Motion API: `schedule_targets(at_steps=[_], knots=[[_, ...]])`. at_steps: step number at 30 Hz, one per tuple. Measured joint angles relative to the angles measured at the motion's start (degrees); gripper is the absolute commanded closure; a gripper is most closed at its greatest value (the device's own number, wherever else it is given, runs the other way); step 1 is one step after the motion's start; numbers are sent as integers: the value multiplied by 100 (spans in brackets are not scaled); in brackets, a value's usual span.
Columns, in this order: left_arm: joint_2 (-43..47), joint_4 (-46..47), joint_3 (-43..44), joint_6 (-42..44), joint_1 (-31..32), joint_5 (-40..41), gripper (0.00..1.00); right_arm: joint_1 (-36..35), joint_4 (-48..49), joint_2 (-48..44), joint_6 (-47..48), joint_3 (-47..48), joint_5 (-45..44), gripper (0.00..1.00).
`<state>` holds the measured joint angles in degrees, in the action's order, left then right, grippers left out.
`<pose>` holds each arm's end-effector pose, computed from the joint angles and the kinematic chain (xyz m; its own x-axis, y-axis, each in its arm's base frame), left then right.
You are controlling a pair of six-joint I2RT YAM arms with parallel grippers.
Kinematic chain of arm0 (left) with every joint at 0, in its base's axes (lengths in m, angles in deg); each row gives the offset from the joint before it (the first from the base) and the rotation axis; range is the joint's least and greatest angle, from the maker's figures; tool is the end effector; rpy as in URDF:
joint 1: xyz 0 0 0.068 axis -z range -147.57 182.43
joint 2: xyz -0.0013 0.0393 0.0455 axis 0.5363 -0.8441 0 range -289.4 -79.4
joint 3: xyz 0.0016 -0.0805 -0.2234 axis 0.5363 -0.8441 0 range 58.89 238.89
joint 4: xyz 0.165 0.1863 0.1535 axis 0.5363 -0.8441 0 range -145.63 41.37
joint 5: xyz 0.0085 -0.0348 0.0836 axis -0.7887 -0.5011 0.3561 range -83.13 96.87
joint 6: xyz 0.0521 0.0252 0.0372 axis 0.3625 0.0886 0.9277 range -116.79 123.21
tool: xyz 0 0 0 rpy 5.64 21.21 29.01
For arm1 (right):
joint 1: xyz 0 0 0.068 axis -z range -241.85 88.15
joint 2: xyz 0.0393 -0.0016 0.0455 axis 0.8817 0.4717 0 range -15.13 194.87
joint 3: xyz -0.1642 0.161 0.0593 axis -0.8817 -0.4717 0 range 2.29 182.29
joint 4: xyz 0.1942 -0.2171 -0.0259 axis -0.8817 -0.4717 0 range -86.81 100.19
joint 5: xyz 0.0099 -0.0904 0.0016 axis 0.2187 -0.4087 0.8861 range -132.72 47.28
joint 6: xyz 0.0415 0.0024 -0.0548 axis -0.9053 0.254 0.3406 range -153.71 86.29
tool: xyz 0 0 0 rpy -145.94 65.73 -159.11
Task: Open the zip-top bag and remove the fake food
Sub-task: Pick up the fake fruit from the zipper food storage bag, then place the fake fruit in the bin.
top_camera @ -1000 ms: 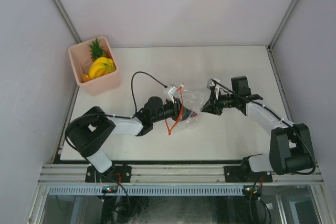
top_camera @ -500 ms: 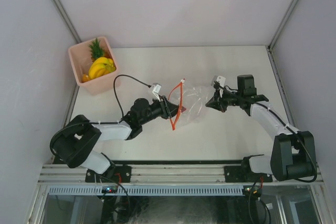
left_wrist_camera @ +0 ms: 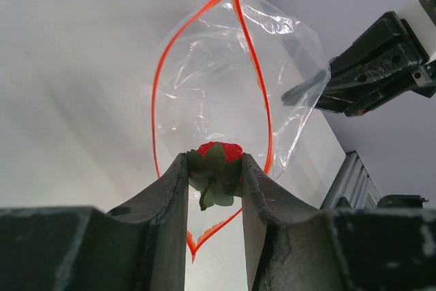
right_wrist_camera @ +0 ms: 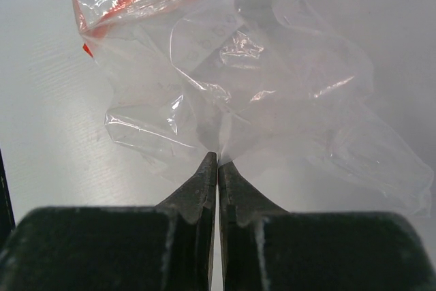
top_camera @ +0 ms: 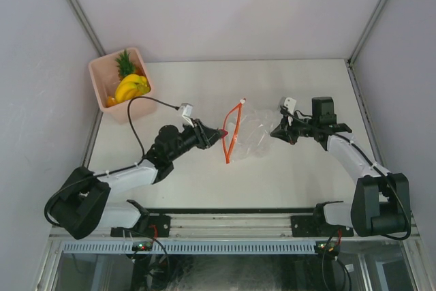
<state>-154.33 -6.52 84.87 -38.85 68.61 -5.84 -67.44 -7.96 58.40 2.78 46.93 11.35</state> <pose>0.2477 -0.1965 0.1476 -0.5753 -0.3889 -0.7196 0.4940 0.5360 -0.6846 0.2946 0.0740 0.1718 -0.2250 -0.3726 -0.9003 -0.9206 0.3839 0.0712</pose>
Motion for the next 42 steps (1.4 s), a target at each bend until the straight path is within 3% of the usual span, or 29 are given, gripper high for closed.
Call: schedule_targets(at_steps=[10, 21, 32, 42], knots=[[859, -1032, 31, 549, -761, 26, 86, 33, -57, -4, 37, 0, 2, 100], [942, -1674, 833, 492, -2804, -382, 86, 33, -94, -4, 48, 0, 4, 100], [525, -1921, 1823, -48, -4457, -369, 86, 33, -98, -4, 66, 0, 9, 100], [-203, -2931, 2636, -74, -5224, -289, 85, 33, -101, -4, 79, 0, 7, 100]])
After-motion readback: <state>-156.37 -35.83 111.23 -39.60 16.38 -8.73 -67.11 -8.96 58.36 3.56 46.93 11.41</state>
